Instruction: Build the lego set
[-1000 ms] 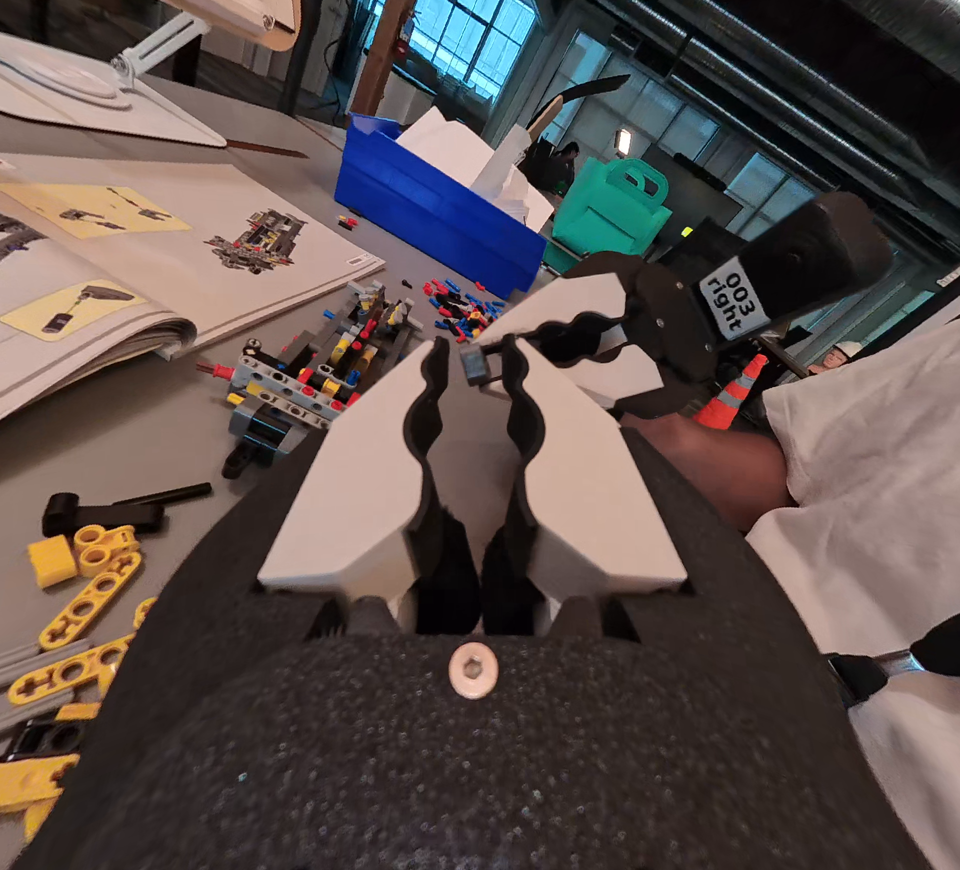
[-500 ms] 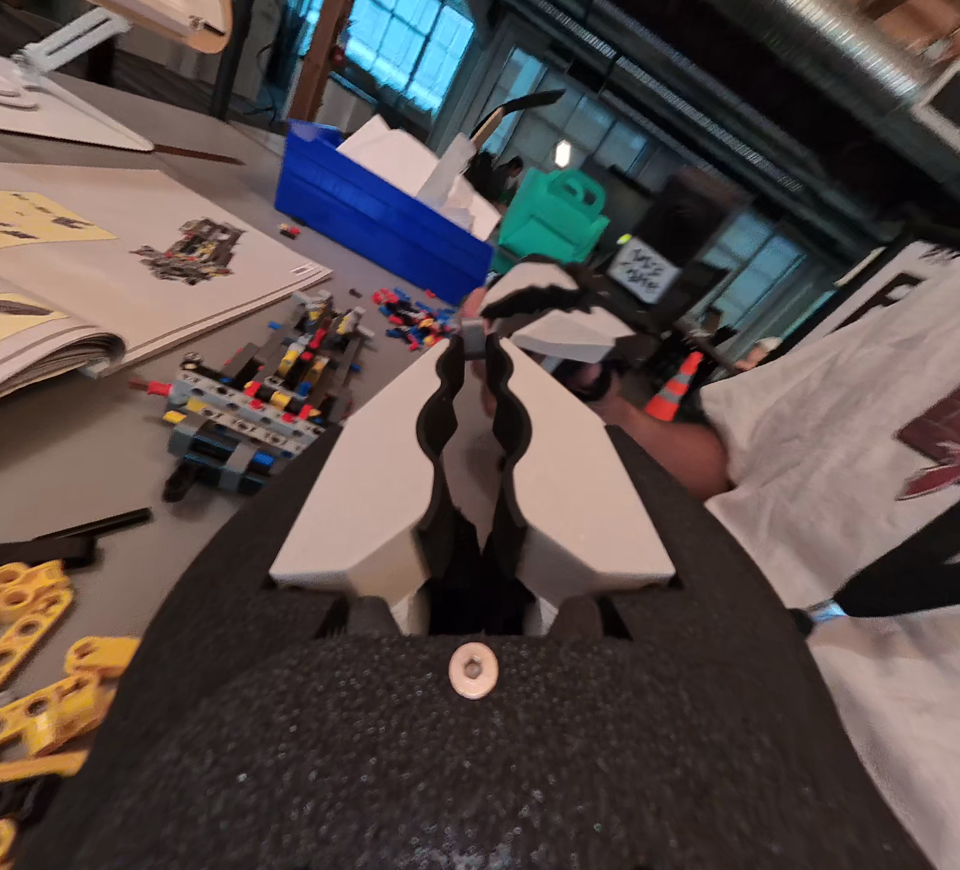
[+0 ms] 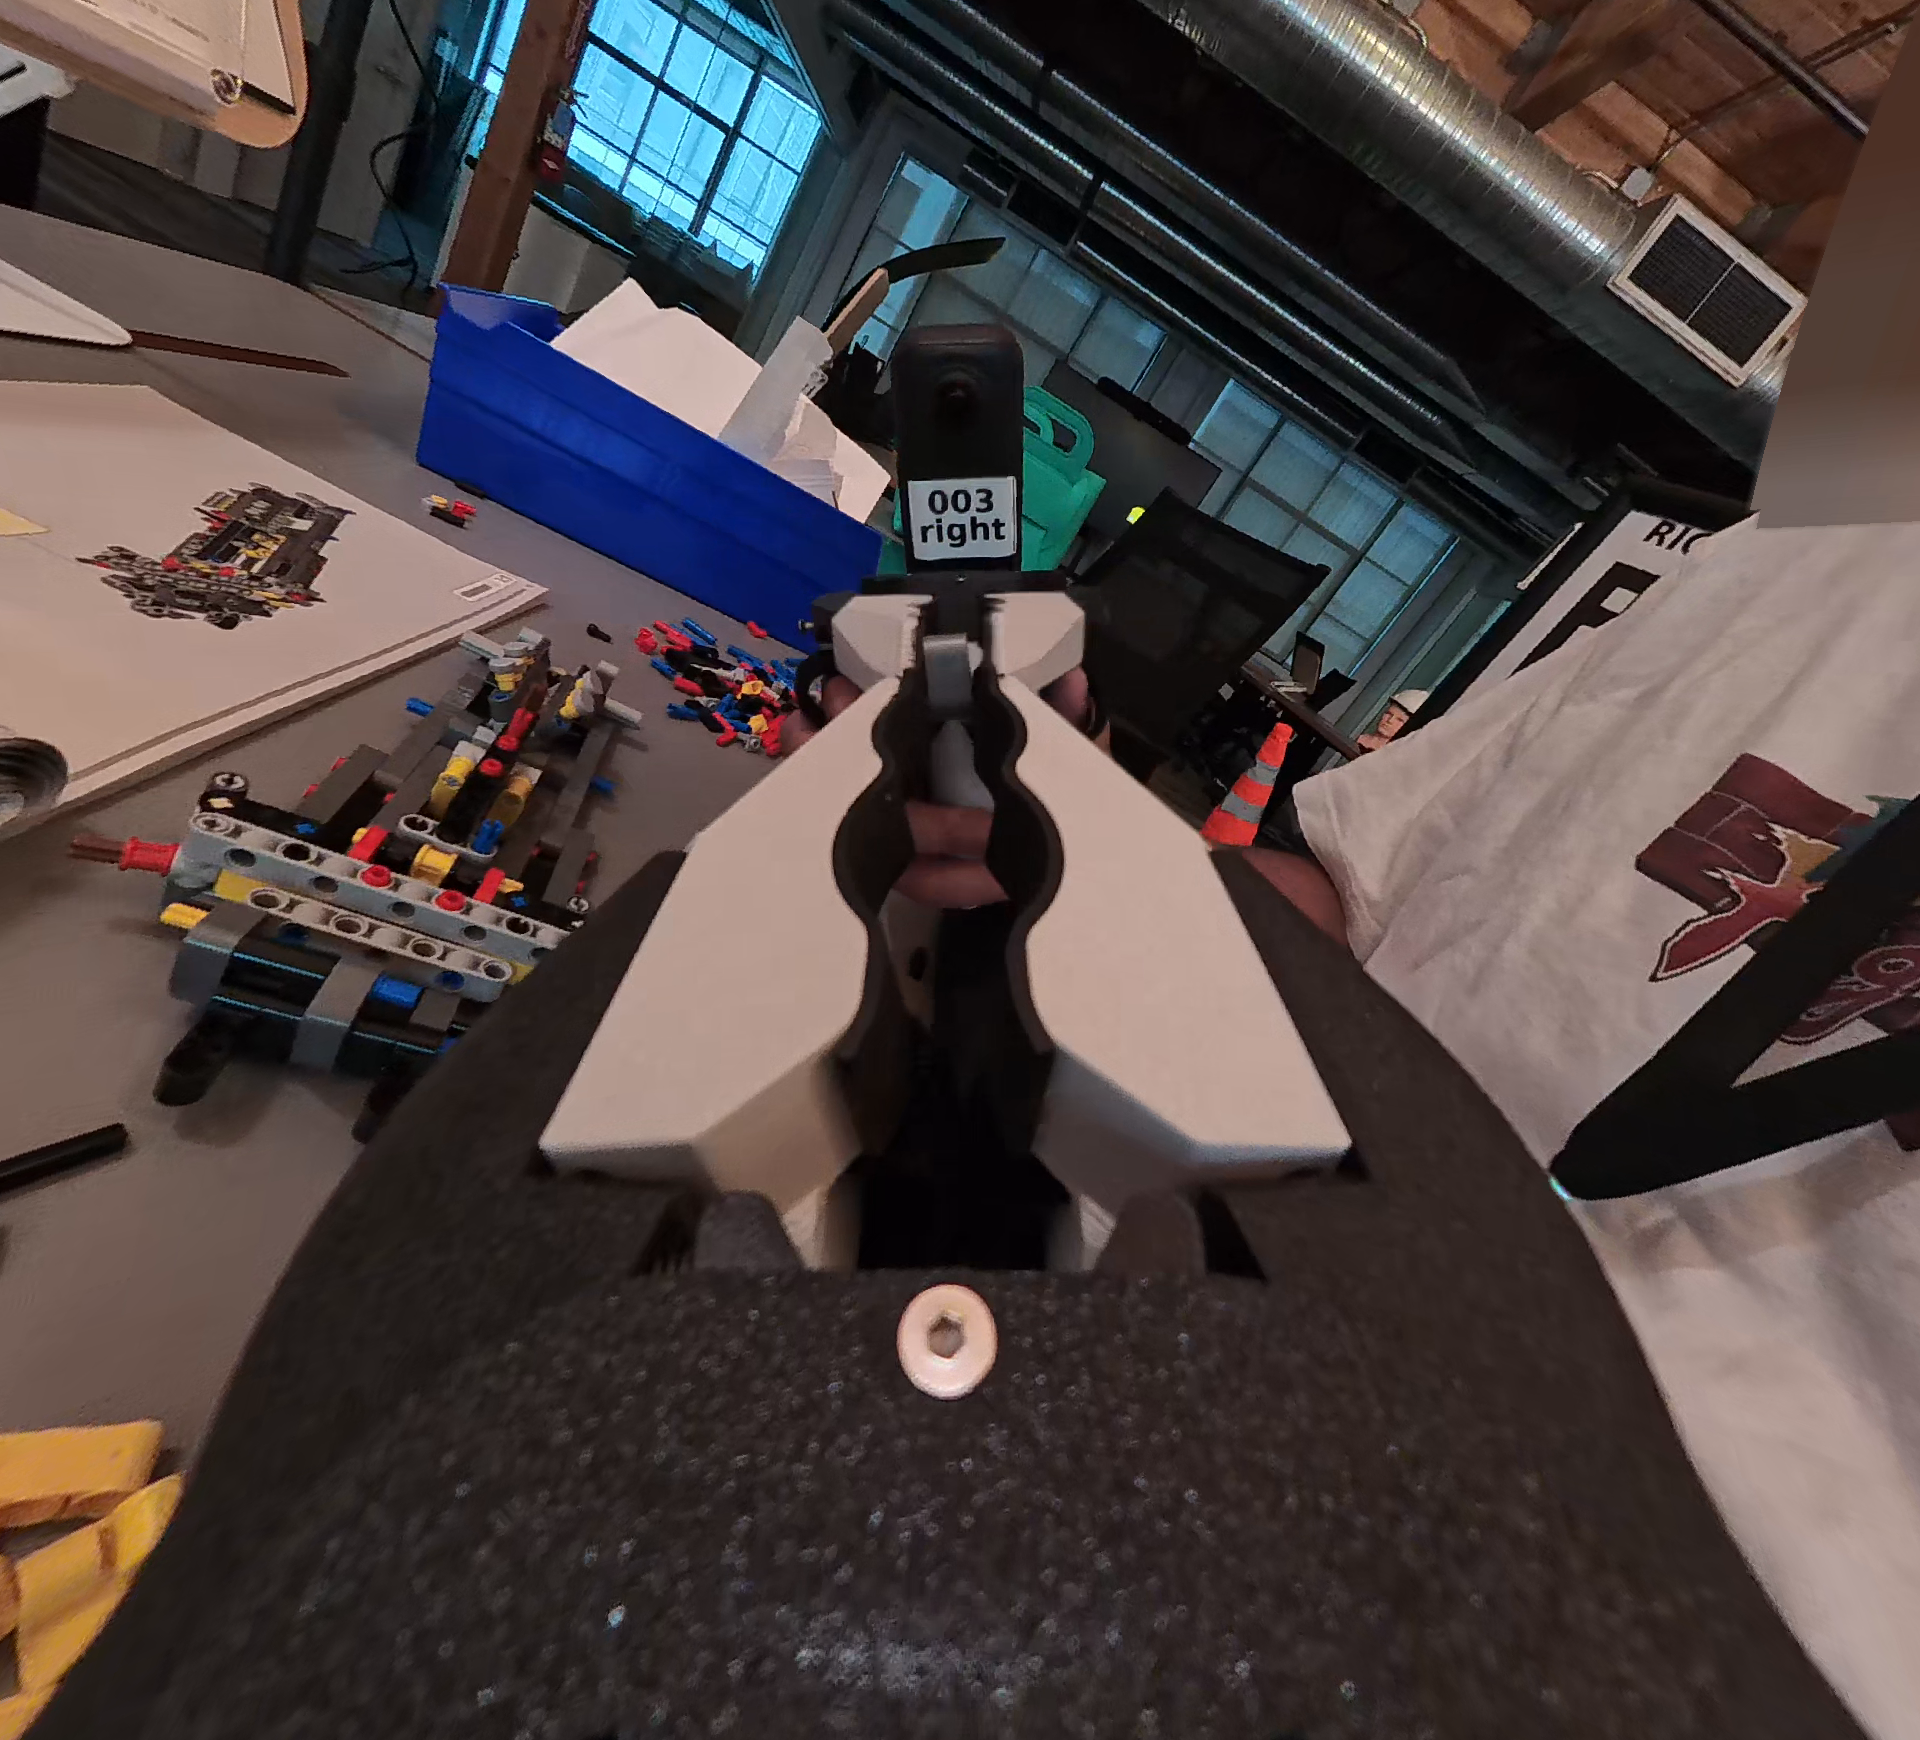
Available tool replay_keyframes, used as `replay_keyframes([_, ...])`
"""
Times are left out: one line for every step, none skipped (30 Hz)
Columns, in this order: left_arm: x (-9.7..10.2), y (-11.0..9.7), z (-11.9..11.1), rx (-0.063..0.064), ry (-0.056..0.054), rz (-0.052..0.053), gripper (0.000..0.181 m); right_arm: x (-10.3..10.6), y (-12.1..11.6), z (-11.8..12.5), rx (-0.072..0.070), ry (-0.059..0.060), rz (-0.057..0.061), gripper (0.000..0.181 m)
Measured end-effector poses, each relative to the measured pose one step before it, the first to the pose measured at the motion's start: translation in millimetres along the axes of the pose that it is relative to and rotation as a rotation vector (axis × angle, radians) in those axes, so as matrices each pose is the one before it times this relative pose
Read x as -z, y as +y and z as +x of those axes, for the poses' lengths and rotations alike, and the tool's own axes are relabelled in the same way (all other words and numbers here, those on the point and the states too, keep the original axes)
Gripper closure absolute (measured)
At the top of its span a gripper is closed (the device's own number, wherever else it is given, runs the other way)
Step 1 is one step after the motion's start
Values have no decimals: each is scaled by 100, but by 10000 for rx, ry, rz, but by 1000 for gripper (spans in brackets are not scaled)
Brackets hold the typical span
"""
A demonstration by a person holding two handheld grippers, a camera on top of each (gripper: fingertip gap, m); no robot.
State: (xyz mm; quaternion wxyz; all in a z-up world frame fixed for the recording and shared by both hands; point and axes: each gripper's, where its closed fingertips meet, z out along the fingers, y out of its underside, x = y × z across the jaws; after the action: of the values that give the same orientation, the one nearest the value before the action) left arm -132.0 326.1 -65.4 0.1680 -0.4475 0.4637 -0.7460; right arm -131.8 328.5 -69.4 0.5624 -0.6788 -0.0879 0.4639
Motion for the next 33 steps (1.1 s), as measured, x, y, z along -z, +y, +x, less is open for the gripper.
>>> replay_keyframes([-82, 79, -17, -95, -62, -49, 174, -160, 101, -263, -49, -146, -43, 169])
replay_keyframes([-40, 58, 50, -55, -8, -25, 174, -128, 122, -36, -48, -29, -53, 169])
replay_keyframes([-43, 82, 52, -5, 30, -43, 174, -89, 152, 116, -14, 45, -87, 170])
replay_keyframes([-50, 52, 15, -1, 7, -26, 174, 6, 2, 47, -19, 22, -15, 174])
replay_keyframes([-29, -6, 48, -11, 22, 1, 175, 30, -22, -43, -13, -36, -2, 174])
replay_keyframes([-37, -5, 84, -23, 31, 14, 174, 37, -52, -95, -76, -102, 30, 174])
replay_keyframes([-46, 19, 46, -35, 2, -3, 174, 64, -30, -66, -150, -111, 27, 175])
replay_keyframes([-23, 43, -43, -63, -71, -41, 175, 45, 32, 55, -158, -61, -18, 175])
replay_keyframes([-2, 76, -99, -89, -120, -63, 175, 39, 78, 101, -75, -3, -82, 175])
replay_keyframes([12, 44, -87, -76, -103, -44, 175, 35, 47, 86, 60, 60, -66, 174])
replay_keyframes([23, -20, -39, -28, -50, 22, 175, 24, -1, 52, 97, 70, 12, 175])
replay_keyframes([14, -12, 17, 14, 15, 10, 175, 18, 9, -18, -26, -15, 8, 175])
replay_keyframes([-1, 18, 20, 28, 34, -21, 175, 11, -6, -4, -95, -53, 13, 174])
replay_keyframes([3, 25, 100, 21, 85, -22, 175, 8, -26, -96, -67, -100, 24, 174])
replay_keyframes([-3, 17, 108, -3, 74, -16, 175, 8, -110, -126, 2, -66, 76, 174])
replay_keyframes([-3, -7, 11, -25, -3, -6, 175, -33, -78, -18, 41, 17, 56, 174])
replay_keyframes([-22, 99, 9, -7, 4, -53, 175, -30, -41, -7, -17, -22, 38, 174])
replay_keyframes([-67, 113, 41, 2, 32, -62, 175, -24, -20, -63, -109, -95, 19, 174])
replay_keyframes([-42, 31, 17, -4, 7, -20, 175, -10, 9, -27, -97, -64, -3, 174])
replay_keyframes([-29, 6, 8, 25, 21, -7, 175, 9, -7, -9, -29, -24, 7, 174])
replay_keyframes([-17, 0, 4, 50, 30, 5, 175, 2, -22, 1, 5, 0, 7, 174])
replay_keyframes([-9, -6, -12, 42, 15, 5, 175, 4, -14, 31, 15, 28, 10, 175])
replay_keyframes([-2, 4, -12, 29, 10, -5, 175, 7, 37, 25, 49, 42, -43, 175])
replay_keyframes([-25, 9, -37, 7, -23, -7, 175, 40, -10, 48, 122, 88, -35, 174])
replay_keyframes([-4, -21, -81, -1, -56, -2, 175, 2, -4, 89, 63, 65, 0, 175])
replay_keyframes([16, -5, -86, 18, -40, 1, 175, -10, 15, 90, -97, -8, 1, 175])
replay_keyframes([42, -39, -25, 14, -12, 15, 175, 12, -13, 17, -179, -84, 5, 174])
replay_keyframes([84, -118, -5, -3, -13, 76, 175, 95, -121, -6, -100, -62, 75, 175])
replay_keyframes([61, -89, -19, -9, -27, 63, 175, 128, -110, 8, -10, -2, 54, 175])
replay_keyframes([-3, 25, -1, -11, -5, -11, 175, 31, 36, -14, 75, 28, -23, 175])
replay_keyframes([9, -9, 34, -13, 11, 0, 175, -19, 2, -25, 42, 10, 26, 175])
replay_keyframes([4, -28, 50, -20, 26, 21, 175, -22, -24, -53, -21, -27, 44, 175])
replay_keyframes([18, -24, 90, -31, 41, 11, 175, -35, -5, -96, -28, -66, 24, 175])
